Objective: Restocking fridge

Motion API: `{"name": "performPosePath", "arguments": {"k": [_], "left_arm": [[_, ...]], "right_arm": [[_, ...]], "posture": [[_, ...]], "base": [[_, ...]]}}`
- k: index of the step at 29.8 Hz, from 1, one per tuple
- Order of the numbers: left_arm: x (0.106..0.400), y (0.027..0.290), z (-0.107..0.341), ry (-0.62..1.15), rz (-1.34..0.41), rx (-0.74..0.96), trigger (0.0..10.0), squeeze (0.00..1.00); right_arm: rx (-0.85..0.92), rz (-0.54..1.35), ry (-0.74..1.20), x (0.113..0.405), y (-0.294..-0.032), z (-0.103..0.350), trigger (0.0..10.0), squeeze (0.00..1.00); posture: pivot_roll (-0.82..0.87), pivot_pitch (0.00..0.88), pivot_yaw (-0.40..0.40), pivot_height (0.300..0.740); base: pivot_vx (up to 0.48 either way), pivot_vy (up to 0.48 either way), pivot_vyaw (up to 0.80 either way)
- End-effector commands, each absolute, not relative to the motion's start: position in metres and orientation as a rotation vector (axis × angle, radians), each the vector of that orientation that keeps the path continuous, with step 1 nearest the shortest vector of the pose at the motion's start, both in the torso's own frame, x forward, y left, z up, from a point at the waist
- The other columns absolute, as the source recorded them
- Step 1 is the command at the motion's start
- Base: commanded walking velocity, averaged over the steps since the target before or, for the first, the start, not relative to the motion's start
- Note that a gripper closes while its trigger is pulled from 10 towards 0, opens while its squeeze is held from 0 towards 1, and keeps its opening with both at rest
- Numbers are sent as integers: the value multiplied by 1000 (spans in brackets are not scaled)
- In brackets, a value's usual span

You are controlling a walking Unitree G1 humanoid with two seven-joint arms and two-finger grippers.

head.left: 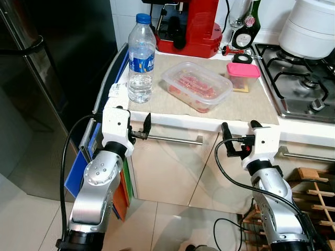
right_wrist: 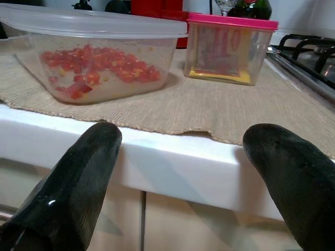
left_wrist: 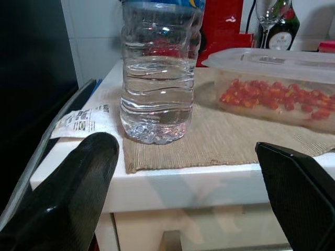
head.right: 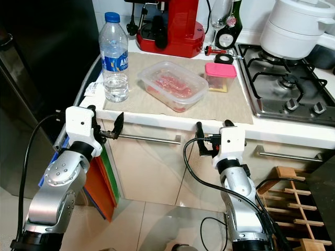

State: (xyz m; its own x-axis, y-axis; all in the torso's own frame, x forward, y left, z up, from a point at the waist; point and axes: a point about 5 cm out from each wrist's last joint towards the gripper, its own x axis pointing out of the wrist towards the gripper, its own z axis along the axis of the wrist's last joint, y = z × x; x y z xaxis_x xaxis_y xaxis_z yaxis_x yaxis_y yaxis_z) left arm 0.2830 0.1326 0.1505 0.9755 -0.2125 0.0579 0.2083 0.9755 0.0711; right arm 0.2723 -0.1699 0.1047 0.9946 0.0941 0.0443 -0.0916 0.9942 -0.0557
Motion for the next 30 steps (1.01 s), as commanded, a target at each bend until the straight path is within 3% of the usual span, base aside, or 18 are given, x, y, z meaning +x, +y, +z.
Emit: {"name": "performPosePath", "arguments": {"k": [1, 30], "left_arm": [[285, 132, 151, -64, -224, 68, 10000, 0], [290, 130, 155, -77, -232, 76, 10000, 0]], "right_arm": [[-63, 92, -67, 275, -169, 111, 10000, 0], [-39, 84, -63, 280, -171, 115, 10000, 0]], "posture": [[-10, 0, -23, 740], [-9, 0, -32, 740]], "base": [[0, 0, 0], [0, 0, 0]]}}
